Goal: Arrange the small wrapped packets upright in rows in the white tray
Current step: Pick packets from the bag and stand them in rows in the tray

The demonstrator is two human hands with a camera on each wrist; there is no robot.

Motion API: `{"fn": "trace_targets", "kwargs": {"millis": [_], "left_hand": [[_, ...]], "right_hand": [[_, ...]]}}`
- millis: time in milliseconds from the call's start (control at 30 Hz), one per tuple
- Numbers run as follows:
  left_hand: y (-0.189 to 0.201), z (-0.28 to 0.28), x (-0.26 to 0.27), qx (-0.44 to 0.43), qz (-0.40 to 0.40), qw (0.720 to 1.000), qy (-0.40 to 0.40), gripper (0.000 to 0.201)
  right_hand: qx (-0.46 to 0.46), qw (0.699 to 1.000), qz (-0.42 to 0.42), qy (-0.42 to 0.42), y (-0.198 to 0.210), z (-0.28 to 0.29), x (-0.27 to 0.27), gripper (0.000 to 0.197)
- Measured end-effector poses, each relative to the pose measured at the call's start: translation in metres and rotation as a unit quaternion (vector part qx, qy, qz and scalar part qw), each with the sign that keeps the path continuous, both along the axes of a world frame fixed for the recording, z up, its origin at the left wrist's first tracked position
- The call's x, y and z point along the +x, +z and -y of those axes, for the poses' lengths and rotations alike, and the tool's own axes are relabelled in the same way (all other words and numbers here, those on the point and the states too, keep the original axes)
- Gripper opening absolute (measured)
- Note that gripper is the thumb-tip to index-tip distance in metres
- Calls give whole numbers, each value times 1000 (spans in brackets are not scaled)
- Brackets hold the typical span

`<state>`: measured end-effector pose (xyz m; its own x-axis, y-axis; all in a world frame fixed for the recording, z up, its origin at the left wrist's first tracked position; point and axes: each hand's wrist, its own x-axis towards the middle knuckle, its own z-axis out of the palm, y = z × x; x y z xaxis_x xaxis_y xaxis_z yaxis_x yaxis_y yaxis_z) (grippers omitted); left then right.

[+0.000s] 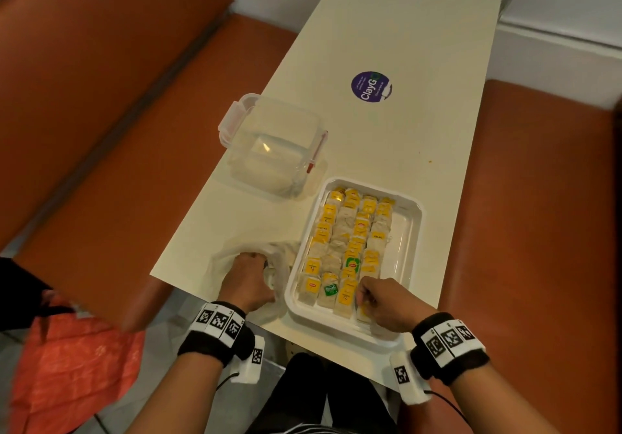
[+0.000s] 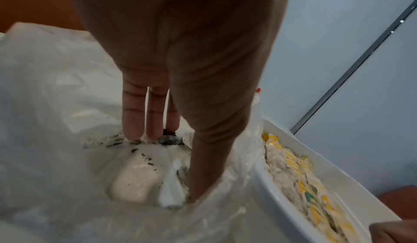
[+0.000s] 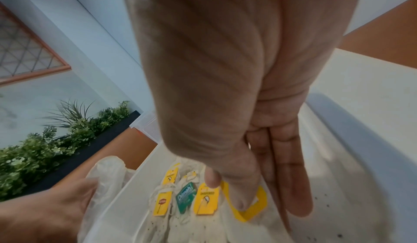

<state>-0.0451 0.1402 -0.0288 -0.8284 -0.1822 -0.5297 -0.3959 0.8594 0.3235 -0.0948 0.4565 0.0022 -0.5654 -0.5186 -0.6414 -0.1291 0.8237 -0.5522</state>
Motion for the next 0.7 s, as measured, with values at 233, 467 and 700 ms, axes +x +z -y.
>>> {"fn": "trace_targets", "kwargs": {"millis": [233, 467, 700], "left_hand": [[-5, -1, -2, -23, -16, 1000, -12, 57], [-2, -6, -3, 10, -31, 999, 4, 54], [2, -13, -5, -5, -30, 1000, -3, 44]], "right_hand": [[-7, 997, -64, -50, 2, 4, 1, 23], [-34, 991, -50, -117, -4, 3, 7, 26], [-8, 991, -71, -112, -4, 6, 7, 25]]}}
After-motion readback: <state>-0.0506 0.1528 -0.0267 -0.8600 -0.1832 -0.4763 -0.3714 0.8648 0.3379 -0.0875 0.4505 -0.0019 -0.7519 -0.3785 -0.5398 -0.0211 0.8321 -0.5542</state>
